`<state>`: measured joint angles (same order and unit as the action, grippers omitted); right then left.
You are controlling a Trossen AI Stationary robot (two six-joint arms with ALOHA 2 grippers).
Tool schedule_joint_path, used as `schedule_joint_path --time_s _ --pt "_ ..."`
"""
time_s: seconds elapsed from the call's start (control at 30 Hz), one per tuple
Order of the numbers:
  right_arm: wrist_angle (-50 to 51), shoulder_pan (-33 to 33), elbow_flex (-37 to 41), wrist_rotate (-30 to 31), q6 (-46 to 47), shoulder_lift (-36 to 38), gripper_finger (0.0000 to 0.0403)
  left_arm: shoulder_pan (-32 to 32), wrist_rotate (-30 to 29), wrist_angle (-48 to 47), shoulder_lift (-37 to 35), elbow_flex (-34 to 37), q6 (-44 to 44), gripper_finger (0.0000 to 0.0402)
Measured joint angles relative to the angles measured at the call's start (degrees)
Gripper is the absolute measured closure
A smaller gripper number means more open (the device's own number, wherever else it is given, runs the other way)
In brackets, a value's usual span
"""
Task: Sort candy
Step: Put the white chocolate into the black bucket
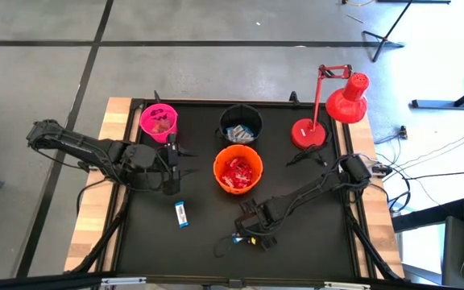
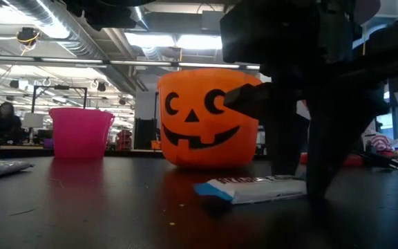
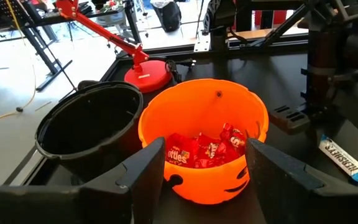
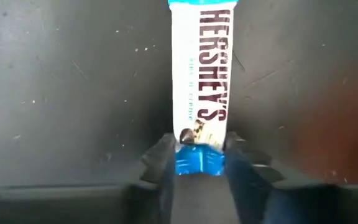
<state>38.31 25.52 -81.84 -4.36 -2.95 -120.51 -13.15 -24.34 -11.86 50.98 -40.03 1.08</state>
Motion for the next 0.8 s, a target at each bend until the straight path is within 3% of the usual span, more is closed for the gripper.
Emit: schedule_joint_path --time_s 0.13,0.27,0.4,0.8 --pt "0.83 -0.07 -0.29 -1.25 0.21 0.03 0.0347 0.00 0.00 0.00 0.00 0.00 0.02 0.0189" --pt "4.16 -0.02 -2.47 -1.36 0.18 -0.13 0.0394 0.00 0.00 0.00 0.00 0.00 0.02 0.0189" --pt "9.64 0.02 -5.81 0.25 0.30 -0.48 0.0400 -0.02 0.00 -0.02 0.00 0.00 0.02 0.0189" --pt "30.47 0.02 -24.63 14.13 -0.52 -0.59 0.0403 0.00 0.00 -0.13 0.00 0.00 0.00 0.0189"
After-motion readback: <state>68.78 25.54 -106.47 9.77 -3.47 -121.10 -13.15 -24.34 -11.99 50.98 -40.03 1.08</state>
